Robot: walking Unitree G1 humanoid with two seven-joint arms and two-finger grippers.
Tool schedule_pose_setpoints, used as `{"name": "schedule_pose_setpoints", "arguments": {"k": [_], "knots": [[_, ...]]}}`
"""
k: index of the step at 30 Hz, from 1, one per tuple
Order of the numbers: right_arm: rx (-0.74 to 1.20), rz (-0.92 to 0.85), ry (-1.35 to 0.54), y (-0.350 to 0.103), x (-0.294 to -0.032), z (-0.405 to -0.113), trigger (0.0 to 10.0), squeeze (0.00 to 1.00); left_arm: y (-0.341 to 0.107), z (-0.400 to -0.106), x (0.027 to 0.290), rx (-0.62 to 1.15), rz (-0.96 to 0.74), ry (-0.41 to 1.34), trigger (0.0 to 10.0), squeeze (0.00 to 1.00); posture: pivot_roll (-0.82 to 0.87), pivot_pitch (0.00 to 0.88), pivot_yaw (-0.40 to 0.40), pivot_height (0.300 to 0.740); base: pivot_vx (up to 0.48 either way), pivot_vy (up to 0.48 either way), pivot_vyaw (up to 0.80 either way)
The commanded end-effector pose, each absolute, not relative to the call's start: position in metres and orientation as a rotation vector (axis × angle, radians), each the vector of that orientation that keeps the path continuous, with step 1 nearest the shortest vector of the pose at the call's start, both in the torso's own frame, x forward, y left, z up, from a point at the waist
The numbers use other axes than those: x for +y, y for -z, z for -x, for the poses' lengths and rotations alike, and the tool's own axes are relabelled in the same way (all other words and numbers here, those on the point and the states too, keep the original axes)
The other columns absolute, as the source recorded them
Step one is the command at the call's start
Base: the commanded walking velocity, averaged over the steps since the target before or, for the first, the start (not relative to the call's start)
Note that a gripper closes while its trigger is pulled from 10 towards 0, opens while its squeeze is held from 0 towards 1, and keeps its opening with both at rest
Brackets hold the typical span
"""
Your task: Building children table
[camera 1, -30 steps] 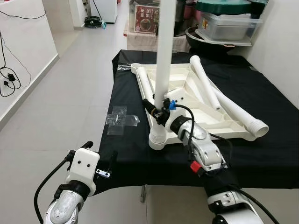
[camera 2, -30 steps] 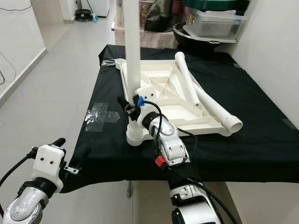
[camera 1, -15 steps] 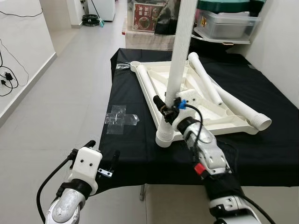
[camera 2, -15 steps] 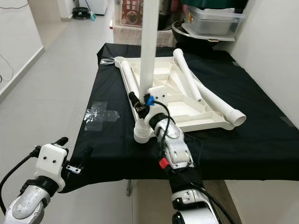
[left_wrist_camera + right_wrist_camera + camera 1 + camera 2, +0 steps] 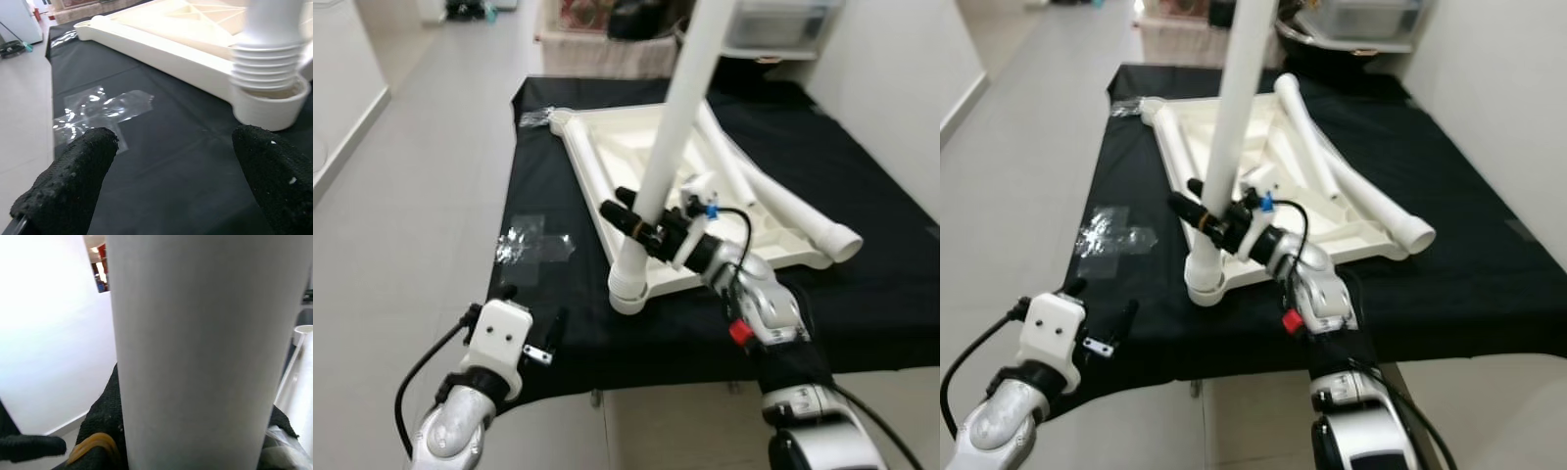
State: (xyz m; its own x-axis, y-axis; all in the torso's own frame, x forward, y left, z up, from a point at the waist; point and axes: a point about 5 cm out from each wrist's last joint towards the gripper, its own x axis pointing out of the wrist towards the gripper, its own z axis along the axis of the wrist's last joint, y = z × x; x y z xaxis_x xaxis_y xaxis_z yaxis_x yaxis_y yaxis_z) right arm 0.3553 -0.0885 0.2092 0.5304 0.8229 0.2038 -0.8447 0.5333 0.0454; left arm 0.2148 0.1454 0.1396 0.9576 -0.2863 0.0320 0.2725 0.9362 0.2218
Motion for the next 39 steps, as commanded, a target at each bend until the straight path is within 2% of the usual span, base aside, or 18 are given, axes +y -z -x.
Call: {"name": "schedule_pose_setpoints", "arguments": {"k": [1, 2, 3, 4, 5, 6, 7, 8, 18, 30, 39], "knots": [[-0.117, -0.122, -0.996, -0.198, -0.089, -0.356, 0.0, 0.00, -0.138, -0.212, 0.143, -0.051, -0.203, 0.302, 10.0, 0.00, 0.13, 0.094, -0.101, 0.740, 0.000, 0.000, 0.00], [-0.117, -0.122, -0.996, -0.198, -0.089, -0.356, 0.0, 0.00, -0.138, -0.212, 0.143, -0.051, -0.203, 0.302, 10.0, 0.00, 0.13, 0.094, -0.101, 0.740, 0.000, 0.000, 0.00], [-0.138, -0.121, -1.012, -0.206, -0.088, -0.359, 0.0, 0.00, -0.132, -0.204, 0.130, 0.005, -0.141, 0.432, 10.0, 0.00, 0.13, 0.093, -0.099, 0.740, 0.000, 0.000, 0.00], [-0.138, -0.121, -1.012, -0.206, -0.088, -0.359, 0.0, 0.00, -0.132, -0.204, 0.130, 0.005, -0.141, 0.432, 10.0, 0.00, 0.13, 0.093, -0.099, 0.740, 0.000, 0.000, 0.00], [-0.152, -0.130, -1.044, -0.215, -0.087, -0.360, 0.0, 0.00, -0.128, -0.193, 0.118, 0.058, -0.072, 0.547, 10.0, 0.00, 0.13, 0.090, -0.099, 0.740, 0.000, 0.000, 0.00], [-0.152, -0.130, -1.044, -0.215, -0.087, -0.360, 0.0, 0.00, -0.128, -0.193, 0.118, 0.058, -0.072, 0.547, 10.0, 0.00, 0.13, 0.090, -0.099, 0.740, 0.000, 0.000, 0.00], [-0.183, -0.120, -1.098, -0.230, -0.091, -0.364, 0.0, 0.00, -0.120, -0.173, 0.100, 0.127, -0.025, 0.725, 10.0, 0.00, 0.14, 0.092, -0.100, 0.740, 0.000, 0.000, 0.00], [-0.189, -0.115, -1.113, -0.234, -0.093, -0.365, 0.0, 0.00, -0.118, -0.168, 0.097, 0.138, -0.029, 0.759, 10.0, 0.00, 0.14, 0.092, -0.100, 0.740, 0.000, 0.000, 0.00], [-0.148, -0.011, -1.319, -0.235, -0.109, -0.360, 0.0, 0.00, -0.116, -0.167, 0.099, 0.143, -0.028, 0.720, 10.0, 0.00, 0.14, 0.109, -0.098, 0.740, 0.000, 0.000, 0.00], [-0.234, 0.027, -1.279, -0.240, -0.108, -0.365, 0.0, 0.00, -0.125, -0.165, 0.107, 0.123, -0.069, 0.685, 10.0, 0.00, 0.17, 0.149, -0.078, 0.740, 0.000, 0.000, 0.00], [-0.212, 0.051, -1.367, -0.236, -0.106, -0.365, 0.0, 0.00, -0.129, -0.161, 0.111, 0.141, -0.064, 0.680, 10.0, 0.00, 0.19, 0.193, -0.060, 0.740, 0.000, 0.000, 0.00]]}}
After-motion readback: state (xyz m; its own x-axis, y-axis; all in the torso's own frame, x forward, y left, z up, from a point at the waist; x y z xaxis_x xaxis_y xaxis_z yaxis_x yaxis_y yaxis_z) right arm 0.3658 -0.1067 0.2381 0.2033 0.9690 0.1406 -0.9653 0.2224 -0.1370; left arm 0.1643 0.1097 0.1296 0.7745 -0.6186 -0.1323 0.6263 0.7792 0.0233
